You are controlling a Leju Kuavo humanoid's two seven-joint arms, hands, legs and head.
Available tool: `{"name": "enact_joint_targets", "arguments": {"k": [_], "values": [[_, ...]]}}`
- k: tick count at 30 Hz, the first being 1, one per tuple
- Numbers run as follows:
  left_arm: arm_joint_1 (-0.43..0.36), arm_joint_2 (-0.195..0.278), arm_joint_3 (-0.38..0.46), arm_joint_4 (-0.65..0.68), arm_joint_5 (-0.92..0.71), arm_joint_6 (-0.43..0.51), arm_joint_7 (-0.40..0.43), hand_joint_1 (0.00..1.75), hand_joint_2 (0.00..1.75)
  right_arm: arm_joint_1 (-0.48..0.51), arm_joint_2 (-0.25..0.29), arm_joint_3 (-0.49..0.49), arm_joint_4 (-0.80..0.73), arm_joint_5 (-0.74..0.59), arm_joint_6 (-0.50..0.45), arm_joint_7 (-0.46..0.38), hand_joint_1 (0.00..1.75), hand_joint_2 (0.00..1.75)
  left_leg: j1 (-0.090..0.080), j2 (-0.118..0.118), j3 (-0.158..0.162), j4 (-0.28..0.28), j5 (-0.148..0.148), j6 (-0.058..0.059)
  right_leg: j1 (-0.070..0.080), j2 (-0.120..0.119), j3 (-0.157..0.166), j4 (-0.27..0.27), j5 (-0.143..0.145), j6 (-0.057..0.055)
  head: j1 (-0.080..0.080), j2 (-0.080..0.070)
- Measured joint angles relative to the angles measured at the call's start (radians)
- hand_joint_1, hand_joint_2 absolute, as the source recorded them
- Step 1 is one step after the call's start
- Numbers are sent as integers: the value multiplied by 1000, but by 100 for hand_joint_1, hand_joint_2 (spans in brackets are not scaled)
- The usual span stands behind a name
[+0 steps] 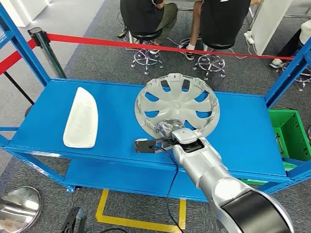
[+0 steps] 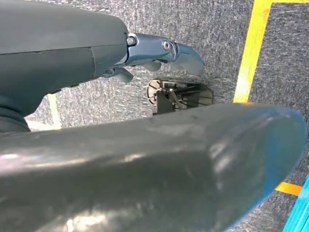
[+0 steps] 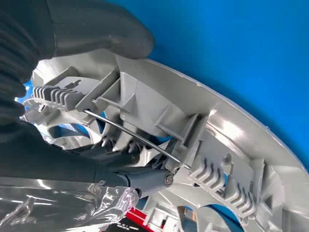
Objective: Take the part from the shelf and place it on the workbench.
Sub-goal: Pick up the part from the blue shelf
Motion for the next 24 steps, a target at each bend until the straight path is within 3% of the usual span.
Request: {"name": "enact_joint_targets", "arguments": {"k": [24], "values": [[11,-14,1,0,13,-5,0,0,0,58,0,-20,-61,17,-94,-21,175,175,0,0,0,0,0,0,0,0,0,0,0,0,0,0]]}}
